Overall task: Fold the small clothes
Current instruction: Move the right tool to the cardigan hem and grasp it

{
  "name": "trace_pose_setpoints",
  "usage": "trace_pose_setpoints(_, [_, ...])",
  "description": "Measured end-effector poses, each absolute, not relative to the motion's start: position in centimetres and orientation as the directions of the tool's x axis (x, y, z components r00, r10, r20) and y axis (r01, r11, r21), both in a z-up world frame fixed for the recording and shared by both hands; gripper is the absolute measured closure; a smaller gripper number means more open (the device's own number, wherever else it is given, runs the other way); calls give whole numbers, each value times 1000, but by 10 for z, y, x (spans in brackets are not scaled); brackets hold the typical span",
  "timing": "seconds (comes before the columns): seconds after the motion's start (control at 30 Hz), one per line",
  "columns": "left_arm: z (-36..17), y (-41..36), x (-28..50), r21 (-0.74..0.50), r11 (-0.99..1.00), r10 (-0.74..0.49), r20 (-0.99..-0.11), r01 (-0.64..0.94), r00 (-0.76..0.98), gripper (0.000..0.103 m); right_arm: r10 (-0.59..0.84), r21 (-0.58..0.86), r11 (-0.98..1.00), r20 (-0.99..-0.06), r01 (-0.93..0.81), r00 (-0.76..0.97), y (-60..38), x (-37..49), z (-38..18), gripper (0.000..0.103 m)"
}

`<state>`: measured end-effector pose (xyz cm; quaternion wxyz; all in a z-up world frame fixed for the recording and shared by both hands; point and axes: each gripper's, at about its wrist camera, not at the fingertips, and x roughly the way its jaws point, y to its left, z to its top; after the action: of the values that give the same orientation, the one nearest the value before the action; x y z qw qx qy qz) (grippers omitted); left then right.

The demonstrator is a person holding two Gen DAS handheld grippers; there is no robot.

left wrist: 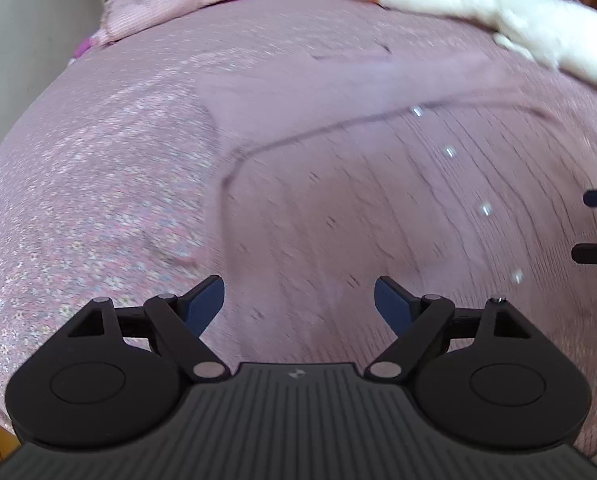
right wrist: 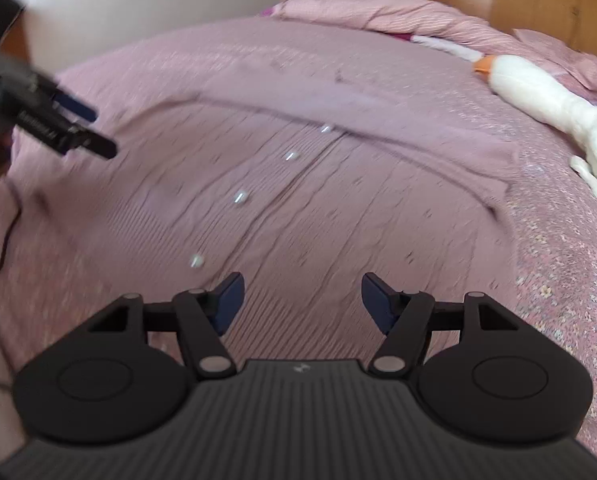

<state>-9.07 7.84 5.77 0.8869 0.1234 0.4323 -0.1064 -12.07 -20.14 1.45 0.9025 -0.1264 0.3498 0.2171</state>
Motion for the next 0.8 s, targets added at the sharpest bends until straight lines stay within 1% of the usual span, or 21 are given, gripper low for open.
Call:
trace_pose_setpoints(0.27, [32,60,-110,142,907,-103,-837,396,538,16,270,-181,781,-766,-598,584,-186,-144,2,35])
trace_pose_setpoints(0.3, [30,59,-112,147,901,-103,-841,408,531,16,261,-201,760,-777,-618,573,-183,-147,0,33])
trace_pose_setpoints(0.37, [26,55,-114,157,891,-101,-847,427,522,16,231,-256,710,-796,-656,560,-177,-153,-7,24])
trace_pose_setpoints(0.4, [24,54,-115,161,888,-98,-850,431,518,16,212,-287,679,-805,-676,555,-173,-156,-10,24])
trace_pose_setpoints(0.47, [22,53,-115,163,888,-92,-853,430,514,16,181,-335,645,-806,-686,564,-167,-161,-17,23])
trace_pose_setpoints(0.63, [19,51,-115,153,889,-97,-858,431,505,16,140,-362,685,-786,-632,602,-163,-150,-25,24])
trace_pose_setpoints(0.7, [18,48,-115,155,877,-103,-864,454,493,16,128,-368,698,-780,-615,612,-163,-145,-29,27])
trace_pose_setpoints(0.73, [18,46,-115,159,871,-103,-866,464,490,16,129,-372,694,-778,-616,615,-161,-146,-30,33])
trace_pose_setpoints(0.77, [17,44,-116,165,865,-103,-866,475,489,16,129,-383,685,-773,-619,621,-160,-147,-30,44])
trace_pose_setpoints(0.8, [16,42,-117,171,858,-104,-866,485,489,15,125,-396,680,-766,-617,630,-159,-151,-29,49])
